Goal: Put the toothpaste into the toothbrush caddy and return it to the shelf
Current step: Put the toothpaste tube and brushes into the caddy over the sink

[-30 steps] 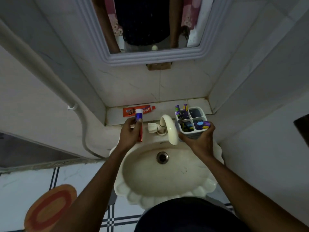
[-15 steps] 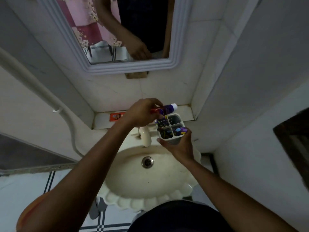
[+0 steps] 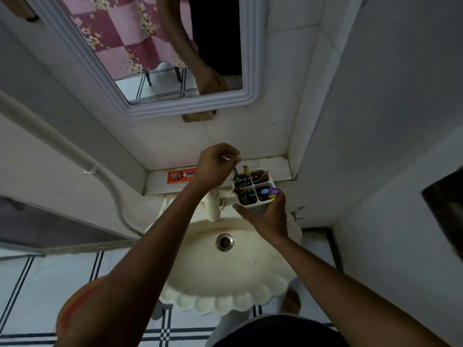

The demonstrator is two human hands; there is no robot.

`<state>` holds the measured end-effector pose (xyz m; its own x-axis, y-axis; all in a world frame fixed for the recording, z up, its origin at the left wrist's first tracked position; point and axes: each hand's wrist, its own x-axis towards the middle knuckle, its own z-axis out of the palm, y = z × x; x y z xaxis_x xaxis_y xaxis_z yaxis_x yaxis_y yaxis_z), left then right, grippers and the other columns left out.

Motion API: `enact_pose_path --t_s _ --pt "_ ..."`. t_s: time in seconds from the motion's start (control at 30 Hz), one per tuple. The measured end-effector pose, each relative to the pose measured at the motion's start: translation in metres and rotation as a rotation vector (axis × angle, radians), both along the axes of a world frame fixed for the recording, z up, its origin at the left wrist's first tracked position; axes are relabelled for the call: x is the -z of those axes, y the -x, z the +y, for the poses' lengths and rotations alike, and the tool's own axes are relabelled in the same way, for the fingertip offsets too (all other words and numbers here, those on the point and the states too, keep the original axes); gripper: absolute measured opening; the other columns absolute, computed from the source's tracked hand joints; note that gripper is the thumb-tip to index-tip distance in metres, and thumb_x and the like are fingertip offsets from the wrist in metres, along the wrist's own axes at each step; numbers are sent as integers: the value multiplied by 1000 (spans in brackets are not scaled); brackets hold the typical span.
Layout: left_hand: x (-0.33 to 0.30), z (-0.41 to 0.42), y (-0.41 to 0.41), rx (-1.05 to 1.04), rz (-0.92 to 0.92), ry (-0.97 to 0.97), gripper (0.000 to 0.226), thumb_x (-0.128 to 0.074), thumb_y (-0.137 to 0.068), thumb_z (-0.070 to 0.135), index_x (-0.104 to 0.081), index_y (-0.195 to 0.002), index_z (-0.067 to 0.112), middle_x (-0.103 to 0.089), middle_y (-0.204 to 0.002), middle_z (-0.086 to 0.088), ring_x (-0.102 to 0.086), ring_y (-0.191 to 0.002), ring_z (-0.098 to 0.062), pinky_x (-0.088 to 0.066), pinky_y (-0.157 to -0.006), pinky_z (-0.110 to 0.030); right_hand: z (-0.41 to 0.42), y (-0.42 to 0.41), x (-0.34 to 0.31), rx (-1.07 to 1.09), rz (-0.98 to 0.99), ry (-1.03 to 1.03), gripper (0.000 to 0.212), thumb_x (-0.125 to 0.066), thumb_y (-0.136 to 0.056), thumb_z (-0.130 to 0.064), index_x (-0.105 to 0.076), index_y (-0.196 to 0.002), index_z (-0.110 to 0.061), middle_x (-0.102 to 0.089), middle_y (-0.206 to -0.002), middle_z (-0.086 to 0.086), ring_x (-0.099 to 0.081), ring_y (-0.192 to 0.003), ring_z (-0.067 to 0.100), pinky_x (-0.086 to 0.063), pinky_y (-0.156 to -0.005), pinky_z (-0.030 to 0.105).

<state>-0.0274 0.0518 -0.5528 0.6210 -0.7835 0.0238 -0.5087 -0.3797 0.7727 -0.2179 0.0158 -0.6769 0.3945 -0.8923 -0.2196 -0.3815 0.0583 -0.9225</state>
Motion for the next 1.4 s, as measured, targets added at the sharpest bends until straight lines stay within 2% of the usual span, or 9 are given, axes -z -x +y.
enact_pose_path --t_s 0.17,0.23,0.4,0.53,0.77,0.97,1.07,1.27,1.4 --pt "30 43 -42 -243 290 85 16 -71 -102 11 -79 -112 1 -81 -100 -13 -80 -90 -23 -64 -85 -40 6 -3 6 57 0 7 128 -108 -47 -67 -43 -148 -22 -66 -139 -6 -71 -122 15 -65 -103 42" --pt "46 62 -64 -281 208 -11 19 -70 -103 14 -80 -115 3 -82 -104 -10 -79 -97 -21 -63 -92 -41 9 -7 8 80 5 17 125 -108 -47 -68 -45 -145 -24 -67 -136 -10 -72 -119 12 -64 -102 40" --pt "84 94 -108 -175 -58 -321 27 -67 -104 21 -78 -125 7 -79 -122 -18 -74 -114 -39 -57 -95 -39 13 -13 14 100 -5 15 123 -106 -44 -74 -43 -141 -33 -64 -132 -25 -67 -114 -14 -62 -99 27" --pt "101 94 -138 15 -261 -462 46 -60 -108 24 -59 -151 10 -62 -149 -16 -59 -135 -39 -50 -108 -48 17 -17 19 115 -15 6 120 -108 -44 -71 -44 -139 -35 -68 -134 -18 -71 -117 -8 -65 -100 32" --pt "110 71 -168 203 -437 -736 57 -50 -110 28 -39 -165 22 -46 -166 -7 -44 -146 -35 -38 -118 -48 23 -22 25 130 -35 -6 115 -114 -47 -56 -46 -137 -37 -71 -138 -13 -75 -124 6 -67 -101 47" --pt "118 68 -169 194 -485 -802 50 -61 -103 37 -57 -150 20 -52 -150 -13 -45 -142 -38 -38 -116 -50 22 -24 23 133 -38 10 119 -110 -44 -68 -45 -139 -38 -68 -136 -25 -71 -125 1 -65 -105 48" --pt "116 72 -165 132 -347 -694 33 -60 -103 31 -66 -133 20 -66 -133 -12 -60 -129 -37 -48 -107 -48 20 -25 20 113 -28 13 120 -110 -45 -68 -44 -140 -36 -67 -139 -17 -71 -127 6 -64 -106 49" --pt "67 75 -139 84 189 -242 21 -63 -106 36 -63 -124 26 -82 -102 -2 -82 -71 -23 -67 -63 -39 13 -20 10 63 -19 21 126 -107 -43 -73 -43 -143 -33 -64 -143 -11 -69 -130 9 -64 -107 46" --pt "20 67 -121 254 266 -200 36 -72 -102 18 -65 -138 18 -74 -119 -4 -83 -84 -25 -68 -67 -31 11 -17 7 36 -16 14 123 -108 -44 -69 -44 -143 -32 -66 -141 -14 -69 -124 1 -65 -106 39"
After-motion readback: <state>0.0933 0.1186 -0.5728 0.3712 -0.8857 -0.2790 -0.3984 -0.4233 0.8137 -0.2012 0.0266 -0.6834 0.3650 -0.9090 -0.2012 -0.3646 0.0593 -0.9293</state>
